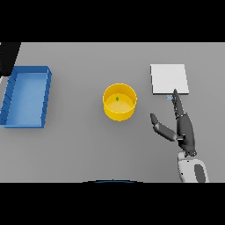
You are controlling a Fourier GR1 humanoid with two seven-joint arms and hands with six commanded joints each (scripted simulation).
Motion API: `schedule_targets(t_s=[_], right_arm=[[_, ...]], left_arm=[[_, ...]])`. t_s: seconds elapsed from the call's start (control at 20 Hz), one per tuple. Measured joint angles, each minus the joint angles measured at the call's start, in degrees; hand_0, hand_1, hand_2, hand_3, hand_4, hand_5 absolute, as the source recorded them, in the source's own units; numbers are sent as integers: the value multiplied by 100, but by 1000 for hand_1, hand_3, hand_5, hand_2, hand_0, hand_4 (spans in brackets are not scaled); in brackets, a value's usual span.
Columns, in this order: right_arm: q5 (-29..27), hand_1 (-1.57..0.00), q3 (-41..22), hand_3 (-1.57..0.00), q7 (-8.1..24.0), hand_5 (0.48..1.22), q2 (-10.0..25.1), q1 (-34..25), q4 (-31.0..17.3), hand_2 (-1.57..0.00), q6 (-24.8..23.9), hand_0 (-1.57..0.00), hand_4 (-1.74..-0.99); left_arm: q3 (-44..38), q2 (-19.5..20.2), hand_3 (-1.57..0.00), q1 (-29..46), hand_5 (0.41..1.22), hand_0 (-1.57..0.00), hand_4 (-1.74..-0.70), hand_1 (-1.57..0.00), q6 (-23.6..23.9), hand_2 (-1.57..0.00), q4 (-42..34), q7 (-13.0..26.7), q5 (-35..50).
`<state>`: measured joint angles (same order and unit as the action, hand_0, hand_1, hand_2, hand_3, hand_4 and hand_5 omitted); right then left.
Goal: Pick up the red beaker and tilt it to pour out 1 green nut into yellow bowl. Pick up the yellow bowl and place it on the metallic measuring scale.
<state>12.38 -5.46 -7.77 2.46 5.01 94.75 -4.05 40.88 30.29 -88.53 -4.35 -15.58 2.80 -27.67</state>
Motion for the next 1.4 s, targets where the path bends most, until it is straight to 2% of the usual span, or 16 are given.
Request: schedule_targets(t_s=[0.05,0.1,0.15,0.2,0.3,0.4,0.5,0.65,0.85,0.9,1.0,1.15,1.25,1.3,1.35,1.4], right_arm=[[-43,1,7,1,45,586,-16,-101,-73,1,29,1,-1222],[-5,1,-5,1,-15,587,-6,-110,-81,1,12,1,-1226],[-13,1,-5,1,-70,591,11,-90,-73,1,25,1,-1223],[46,1,-12,1,-119,595,57,-79,-72,1,15,1,-1217],[54,1,-44,1,-83,604,53,-69,-72,1,40,1,-1212],[101,1,-46,1,8,620,110,-126,-126,1,55,1,-1209],[187,1,-112,1,-54,641,146,-83,-68,1,75,1,-1212],[165,1,-92,1,58,657,177,-122,-95,1,106,1,-1206],[195,1,-124,1,-20,664,164,-26,-40,1,89,1,-1218],[229,1,-166,1,70,664,86,-103,-102,1,60,1,-1214],[242,1,-151,1,42,666,142,-83,-105,1,75,1,-1217],[229,1,-158,1,-61,665,163,-19,-38,1,96,1,-1207],[245,1,-138,1,90,664,156,-81,-78,1,63,1,-1205],[243,1,-168,1,-48,667,155,-20,-4,1,80,1,-1202],[248,1,-167,1,-68,664,153,-17,-19,1,76,1,-1197],[246,1,-146,1,-12,663,163,-24,-34,1,62,1,-1192]], left_arm=[[-170,119,-1426,128,1221,-1571,-1738,-1571,104,-1566,-1,61,253],[-352,290,-1428,350,1221,-1571,-1739,-1571,253,-1567,1,-54,547],[-496,419,-1414,600,1221,-1571,-1739,-1571,393,-1568,-80,22,824],[-597,504,-1415,775,1221,-1571,-1739,-1571,550,-1569,-231,351,1034],[-894,747,-1446,1301,1221,-1571,-1740,-1571,971,-1569,-602,624,1576],[-1046,960,-1451,1941,1221,-1571,-1740,-1571,1347,-1570,-1134,927,2007],[-1143,1127,-1457,2563,1221,-1571,-1741,-1571,1715,-1570,-1852,1515,2391],[-1096,1399,-1450,3619,1221,-1571,-1741,-1571,2275,-1571,-3037,2153,2774],[-978,1699,-1450,4729,1221,-1571,-1741,-1571,2900,-1571,-4239,2606,3102],[-966,1728,-1474,4890,1221,-1571,-1741,-1571,3019,-1571,-4423,2746,3194],[-855,1700,-1509,5066,1221,-1571,-1741,-1571,3218,-1571,-4673,2879,3259],[-750,1665,-1539,5203,1117,-1571,-1741,-1571,3351,-1571,-4652,2959,3374],[-609,1685,-1551,5315,967,-1571,-1741,-1571,3492,-1571,-4743,3039,3402],[-543,1752,-1555,5305,908,-1571,-1667,-1571,3431,-1571,-4771,3228,3302],[-526,1764,-1503,5320,865,-1571,-1530,-1571,3390,-1571,-4786,3199,3268],[-481,1802,-1362,5343,830,-1564,-1374,-1449,3232,-1432,-4824,3216,3282]])
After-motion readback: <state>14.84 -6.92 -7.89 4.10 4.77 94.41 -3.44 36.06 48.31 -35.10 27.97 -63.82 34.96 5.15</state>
